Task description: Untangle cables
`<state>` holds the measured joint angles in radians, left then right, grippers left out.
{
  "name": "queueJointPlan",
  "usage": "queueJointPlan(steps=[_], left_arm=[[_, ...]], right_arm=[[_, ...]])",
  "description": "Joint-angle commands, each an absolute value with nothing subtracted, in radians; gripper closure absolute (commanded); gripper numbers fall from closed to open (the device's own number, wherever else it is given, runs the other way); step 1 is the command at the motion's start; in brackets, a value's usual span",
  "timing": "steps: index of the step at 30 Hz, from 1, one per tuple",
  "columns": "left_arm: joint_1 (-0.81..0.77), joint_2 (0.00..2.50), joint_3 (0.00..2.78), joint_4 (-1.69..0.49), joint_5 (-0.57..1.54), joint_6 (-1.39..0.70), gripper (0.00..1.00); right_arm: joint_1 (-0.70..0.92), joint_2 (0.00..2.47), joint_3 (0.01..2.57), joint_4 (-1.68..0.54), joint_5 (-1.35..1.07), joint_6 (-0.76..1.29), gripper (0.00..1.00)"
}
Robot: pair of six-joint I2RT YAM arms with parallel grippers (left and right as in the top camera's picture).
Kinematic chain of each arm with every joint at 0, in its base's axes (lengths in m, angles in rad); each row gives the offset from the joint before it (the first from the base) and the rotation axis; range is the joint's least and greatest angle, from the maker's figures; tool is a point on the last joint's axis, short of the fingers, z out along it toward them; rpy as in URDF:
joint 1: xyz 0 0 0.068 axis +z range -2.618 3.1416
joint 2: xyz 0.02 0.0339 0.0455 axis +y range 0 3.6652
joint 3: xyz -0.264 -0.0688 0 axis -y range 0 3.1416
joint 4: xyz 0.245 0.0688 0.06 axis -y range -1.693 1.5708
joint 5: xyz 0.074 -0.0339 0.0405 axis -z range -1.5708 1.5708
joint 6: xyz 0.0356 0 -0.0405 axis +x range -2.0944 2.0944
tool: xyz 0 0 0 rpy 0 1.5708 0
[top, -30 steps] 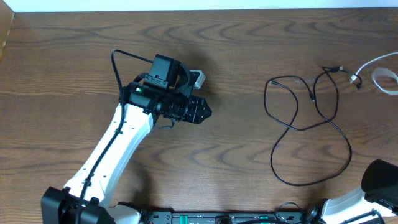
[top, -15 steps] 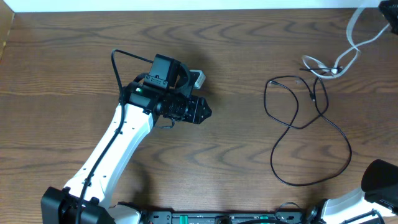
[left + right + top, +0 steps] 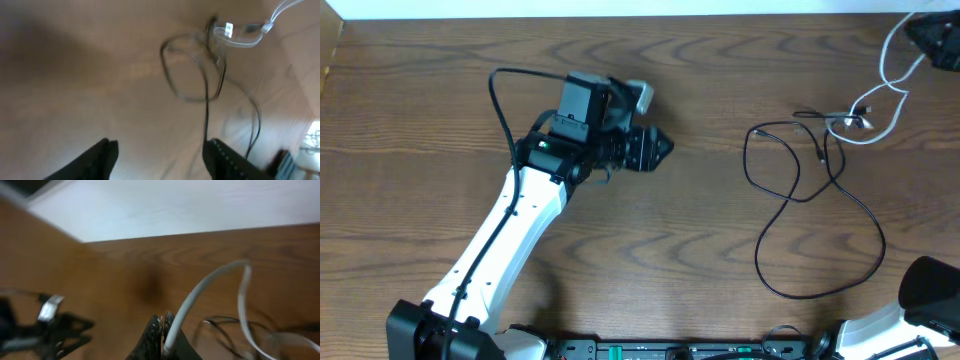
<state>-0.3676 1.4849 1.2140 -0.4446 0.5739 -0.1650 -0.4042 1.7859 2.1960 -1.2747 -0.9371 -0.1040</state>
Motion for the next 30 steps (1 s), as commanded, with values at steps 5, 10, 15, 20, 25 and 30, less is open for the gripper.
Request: queueJointPlan(steps=[5, 10, 15, 20, 25, 30], left_arm=[[-0.438, 1.496, 1.212, -0.276, 0.570, -0.204, 0.31], [-0.486, 1.496, 1.212, -0.267, 0.486, -0.204, 0.30], [-0.514, 1.497, 1.212, -0.263, 0.485, -0.187, 0.30], [-0.535, 1.506, 1.212, -0.259, 0.484, -0.137, 0.30], [-0.543, 1.534, 1.212, -0.248, 0.485, -0.128, 0.29], [-0.565, 1.570, 1.212, -0.237, 0.485, -0.128, 0.29]], right_arm=[[-0.281, 1.771, 2.212, -1.232, -1.193, -0.039, 0.99], [-0.171, 1.771, 2.212, -1.134, -1.206, 0.068, 0.99], [-0.072, 1.771, 2.212, -1.000, -1.215, 0.228, 0.99], [0.017, 1.771, 2.212, -0.841, -1.239, 0.382, 0.99], [0.087, 1.771, 2.212, -0.662, -1.242, 0.543, 0.99], [0.140, 1.771, 2.212, -0.542, -1.241, 0.610, 0.99]])
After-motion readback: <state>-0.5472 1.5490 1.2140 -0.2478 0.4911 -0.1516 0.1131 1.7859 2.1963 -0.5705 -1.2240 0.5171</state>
